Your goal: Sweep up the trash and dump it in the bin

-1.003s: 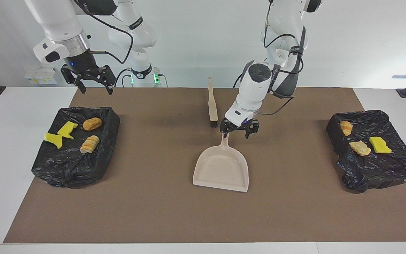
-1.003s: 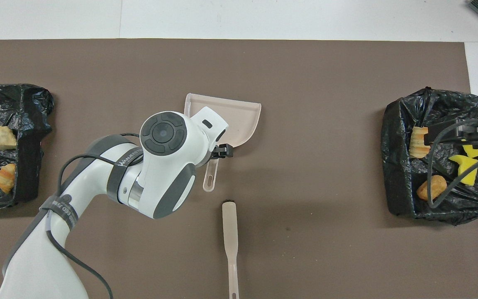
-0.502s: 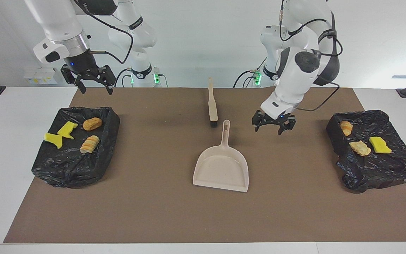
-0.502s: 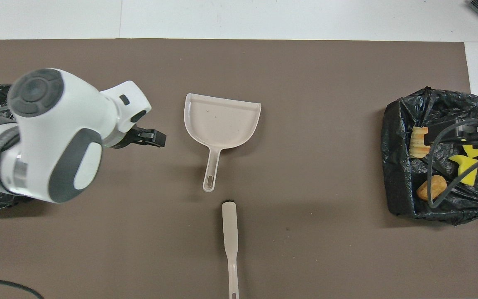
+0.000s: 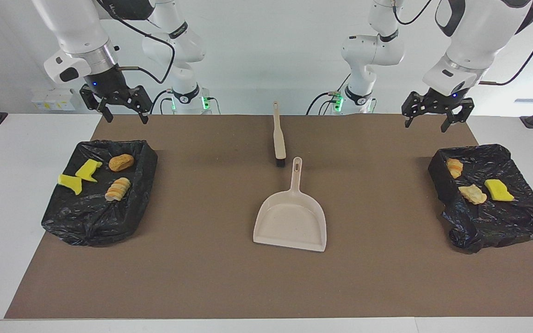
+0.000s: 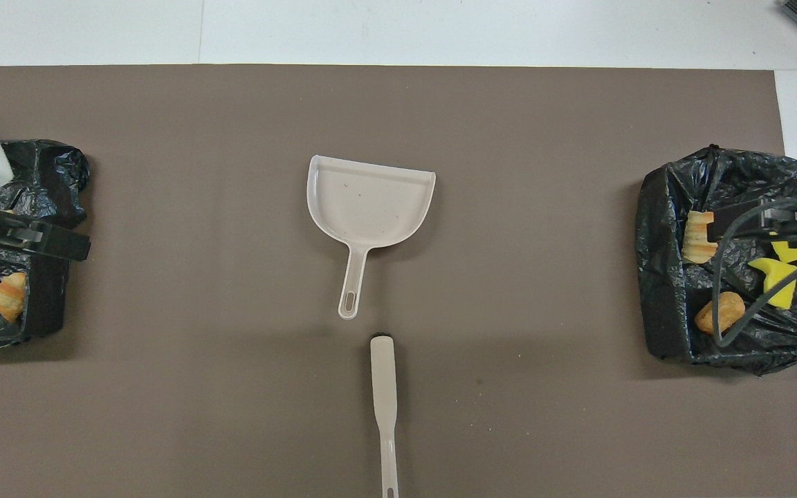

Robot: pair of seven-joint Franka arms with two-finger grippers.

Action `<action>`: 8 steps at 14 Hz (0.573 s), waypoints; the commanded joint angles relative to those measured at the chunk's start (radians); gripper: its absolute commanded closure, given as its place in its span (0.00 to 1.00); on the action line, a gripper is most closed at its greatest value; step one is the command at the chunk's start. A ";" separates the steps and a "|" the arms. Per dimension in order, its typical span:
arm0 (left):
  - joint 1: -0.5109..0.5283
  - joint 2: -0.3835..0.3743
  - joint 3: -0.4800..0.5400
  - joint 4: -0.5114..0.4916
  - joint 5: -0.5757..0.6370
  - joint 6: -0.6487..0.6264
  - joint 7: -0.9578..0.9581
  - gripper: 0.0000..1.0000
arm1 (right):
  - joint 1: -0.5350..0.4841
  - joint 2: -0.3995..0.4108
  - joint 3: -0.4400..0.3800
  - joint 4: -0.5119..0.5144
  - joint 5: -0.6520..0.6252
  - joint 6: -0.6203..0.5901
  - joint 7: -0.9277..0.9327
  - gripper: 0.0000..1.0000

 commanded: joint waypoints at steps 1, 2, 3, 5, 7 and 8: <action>0.038 -0.008 0.000 0.067 0.015 -0.097 0.027 0.00 | -0.013 0.000 0.007 -0.002 0.019 0.007 0.017 0.00; 0.041 -0.003 0.002 0.099 0.013 -0.131 0.033 0.00 | -0.013 0.000 0.007 -0.002 0.020 0.007 0.017 0.00; 0.041 0.000 0.010 0.111 0.009 -0.151 0.035 0.00 | -0.013 0.000 0.007 -0.002 0.020 0.007 0.017 0.00; 0.041 0.001 0.031 0.111 0.001 -0.143 0.037 0.00 | -0.013 0.000 0.007 -0.002 0.020 0.007 0.017 0.00; 0.041 0.007 0.030 0.111 -0.002 -0.117 0.037 0.00 | -0.013 0.000 0.007 -0.002 0.020 0.007 0.017 0.00; 0.041 0.016 0.031 0.111 -0.002 -0.113 0.035 0.00 | -0.013 0.000 0.007 -0.002 0.020 0.007 0.017 0.00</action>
